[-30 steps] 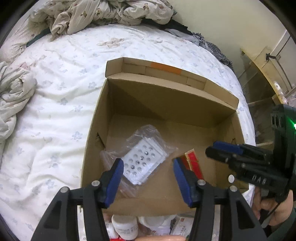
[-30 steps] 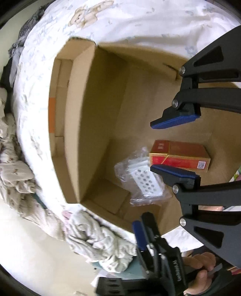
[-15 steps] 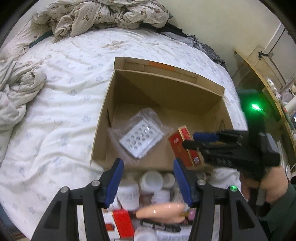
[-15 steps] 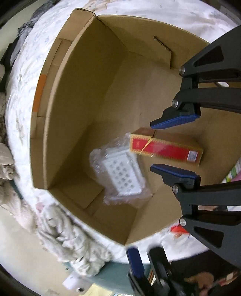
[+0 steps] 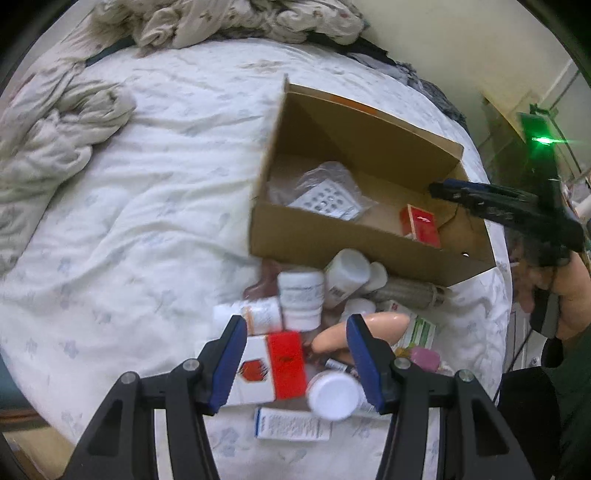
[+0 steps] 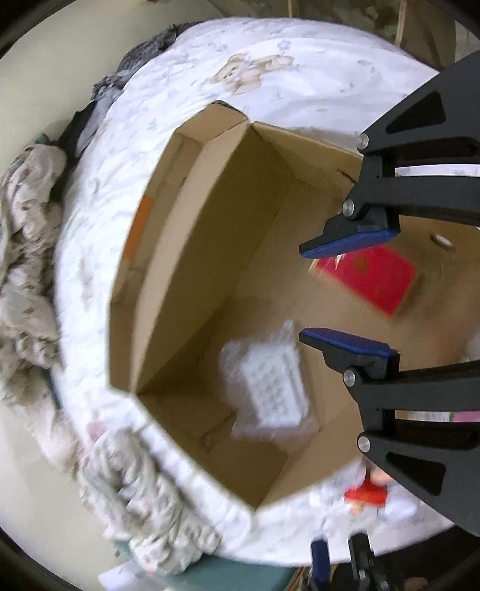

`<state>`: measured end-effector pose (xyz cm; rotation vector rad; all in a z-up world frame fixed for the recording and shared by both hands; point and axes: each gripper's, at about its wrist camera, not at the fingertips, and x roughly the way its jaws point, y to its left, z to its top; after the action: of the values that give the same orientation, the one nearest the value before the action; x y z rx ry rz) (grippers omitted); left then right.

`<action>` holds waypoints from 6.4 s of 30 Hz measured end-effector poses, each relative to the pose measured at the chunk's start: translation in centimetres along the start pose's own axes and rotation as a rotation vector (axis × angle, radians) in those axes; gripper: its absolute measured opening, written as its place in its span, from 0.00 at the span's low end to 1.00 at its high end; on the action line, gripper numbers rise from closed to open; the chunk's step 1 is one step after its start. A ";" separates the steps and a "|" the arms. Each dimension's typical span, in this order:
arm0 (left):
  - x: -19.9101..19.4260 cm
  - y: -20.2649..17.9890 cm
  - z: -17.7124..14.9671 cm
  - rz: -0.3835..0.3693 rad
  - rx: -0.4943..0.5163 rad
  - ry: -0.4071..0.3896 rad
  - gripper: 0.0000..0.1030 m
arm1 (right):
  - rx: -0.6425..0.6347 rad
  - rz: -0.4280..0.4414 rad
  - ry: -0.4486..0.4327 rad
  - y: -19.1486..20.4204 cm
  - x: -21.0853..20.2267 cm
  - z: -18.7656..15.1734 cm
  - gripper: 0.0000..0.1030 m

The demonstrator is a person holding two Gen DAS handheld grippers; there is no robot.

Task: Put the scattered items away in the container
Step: 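Grasp the white medicine bottle by its cap with the left gripper, then grasp the peach-coloured oval object with the right gripper while the left holds the bottle, then lower the peach object into the cardboard box and open the right gripper, then lower the white bottle into the cardboard box and open the left gripper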

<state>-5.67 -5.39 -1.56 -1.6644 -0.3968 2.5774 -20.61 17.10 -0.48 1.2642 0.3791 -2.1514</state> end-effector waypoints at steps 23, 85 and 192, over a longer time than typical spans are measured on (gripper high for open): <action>-0.6 -0.9 -4.7 -0.171 0.112 -0.045 0.55 | 0.034 0.129 0.146 6.3 -0.8 -8.6 0.42; -2.2 3.8 -3.4 -0.088 -0.121 -0.148 0.39 | 0.383 0.560 0.102 11.4 6.0 -10.5 0.51; 12.7 -7.1 15.6 0.145 0.163 0.092 0.39 | 0.441 0.313 -0.069 -3.4 -3.2 -3.3 0.54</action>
<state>-25.76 0.76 -5.15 -1.8060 -0.0613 2.5381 -19.35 22.53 0.40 1.3681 -0.3237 -2.0572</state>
